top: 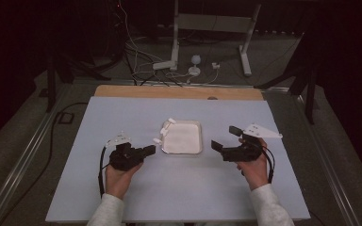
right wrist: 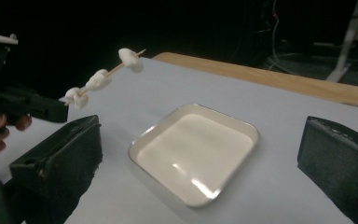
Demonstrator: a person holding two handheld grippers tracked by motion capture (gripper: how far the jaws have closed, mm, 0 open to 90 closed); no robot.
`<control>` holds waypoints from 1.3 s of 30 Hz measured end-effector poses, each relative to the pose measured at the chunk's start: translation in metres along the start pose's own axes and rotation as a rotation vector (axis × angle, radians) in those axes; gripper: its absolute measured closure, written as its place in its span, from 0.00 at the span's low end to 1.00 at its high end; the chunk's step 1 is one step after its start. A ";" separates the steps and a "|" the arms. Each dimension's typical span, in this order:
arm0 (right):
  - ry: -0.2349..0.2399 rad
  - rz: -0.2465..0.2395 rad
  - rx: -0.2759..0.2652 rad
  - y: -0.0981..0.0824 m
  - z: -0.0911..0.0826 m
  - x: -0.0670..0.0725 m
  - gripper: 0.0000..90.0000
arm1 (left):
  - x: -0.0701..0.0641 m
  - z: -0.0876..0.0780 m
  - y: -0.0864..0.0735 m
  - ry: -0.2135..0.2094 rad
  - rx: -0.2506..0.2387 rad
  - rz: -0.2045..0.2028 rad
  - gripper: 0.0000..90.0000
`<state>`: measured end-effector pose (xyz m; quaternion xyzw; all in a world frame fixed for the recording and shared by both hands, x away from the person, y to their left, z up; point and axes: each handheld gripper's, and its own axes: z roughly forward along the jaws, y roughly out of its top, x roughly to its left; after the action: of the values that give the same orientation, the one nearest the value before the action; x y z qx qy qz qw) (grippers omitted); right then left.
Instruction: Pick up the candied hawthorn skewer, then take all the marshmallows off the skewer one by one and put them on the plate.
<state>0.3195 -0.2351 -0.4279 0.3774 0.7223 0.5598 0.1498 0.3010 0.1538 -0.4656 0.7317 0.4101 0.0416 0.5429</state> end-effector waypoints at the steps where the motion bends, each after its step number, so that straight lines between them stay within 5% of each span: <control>1: 0.009 0.011 0.002 0.003 0.004 0.000 0.00 | -0.001 0.000 0.001 -0.004 -0.010 0.011 1.00; 11: 0.086 0.049 0.003 0.033 0.035 0.005 0.00 | -0.006 0.000 0.001 -0.041 -0.041 0.060 1.00; 17: 0.144 0.102 0.069 0.043 0.061 0.014 0.00 | -0.009 0.000 0.001 -0.053 -0.050 0.079 1.00; 24: 0.213 0.247 0.132 0.042 0.079 0.015 0.19 | -0.012 0.003 0.000 -0.063 -0.047 0.091 1.00; 25: 0.261 0.291 0.127 0.041 0.084 0.014 0.28 | -0.013 0.004 -0.001 -0.069 -0.047 0.097 1.00; 28: 0.270 0.338 0.128 0.041 0.090 0.016 0.45 | -0.014 0.005 -0.001 -0.072 -0.048 0.101 1.00; 39: 0.339 0.306 0.168 0.041 0.101 0.025 0.75 | -0.015 0.007 -0.003 -0.088 -0.048 0.124 1.00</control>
<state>0.3830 -0.1432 -0.4180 0.3943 0.7156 0.5691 -0.0922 0.2933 0.1387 -0.4651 0.7438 0.3386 0.0529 0.5739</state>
